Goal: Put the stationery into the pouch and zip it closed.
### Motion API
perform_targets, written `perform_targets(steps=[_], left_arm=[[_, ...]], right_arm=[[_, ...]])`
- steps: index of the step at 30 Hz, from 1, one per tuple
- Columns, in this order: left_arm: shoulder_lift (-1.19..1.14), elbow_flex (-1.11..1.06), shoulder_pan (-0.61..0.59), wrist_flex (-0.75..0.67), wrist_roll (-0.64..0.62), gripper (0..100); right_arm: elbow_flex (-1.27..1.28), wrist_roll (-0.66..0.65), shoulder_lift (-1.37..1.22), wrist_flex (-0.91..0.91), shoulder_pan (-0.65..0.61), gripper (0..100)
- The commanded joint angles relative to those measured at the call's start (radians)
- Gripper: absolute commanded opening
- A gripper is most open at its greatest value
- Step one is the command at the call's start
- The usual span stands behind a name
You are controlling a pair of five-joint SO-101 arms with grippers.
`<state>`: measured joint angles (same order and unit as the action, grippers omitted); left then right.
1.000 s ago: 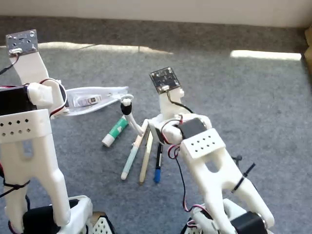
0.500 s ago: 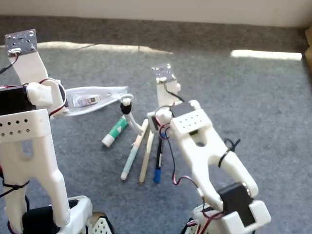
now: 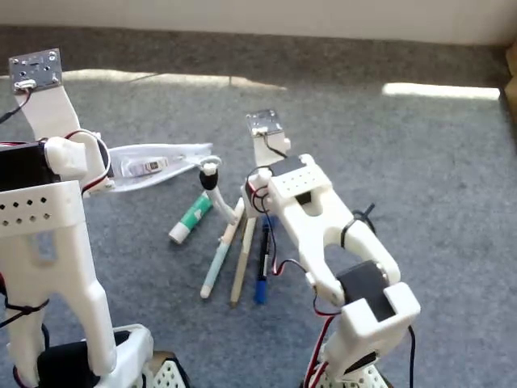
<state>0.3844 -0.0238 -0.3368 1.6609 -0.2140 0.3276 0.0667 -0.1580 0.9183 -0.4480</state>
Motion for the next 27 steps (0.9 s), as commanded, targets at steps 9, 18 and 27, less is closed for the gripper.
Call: perform_targets(steps=[9,18,27], left_arm=[[-0.001,-0.002,-0.013,-0.023,0.006,1],[-0.001,-0.002,-0.013,-0.021,0.006,1],[-0.001,-0.002,-0.013,-0.018,0.006,1]], right_arm=[[-0.084,0.011,-0.047,0.002,0.015,14.2],[-0.084,0.009,-0.088,0.002,0.027,14.1],[-0.084,-0.009,-0.110,0.002,0.025,1.5]])
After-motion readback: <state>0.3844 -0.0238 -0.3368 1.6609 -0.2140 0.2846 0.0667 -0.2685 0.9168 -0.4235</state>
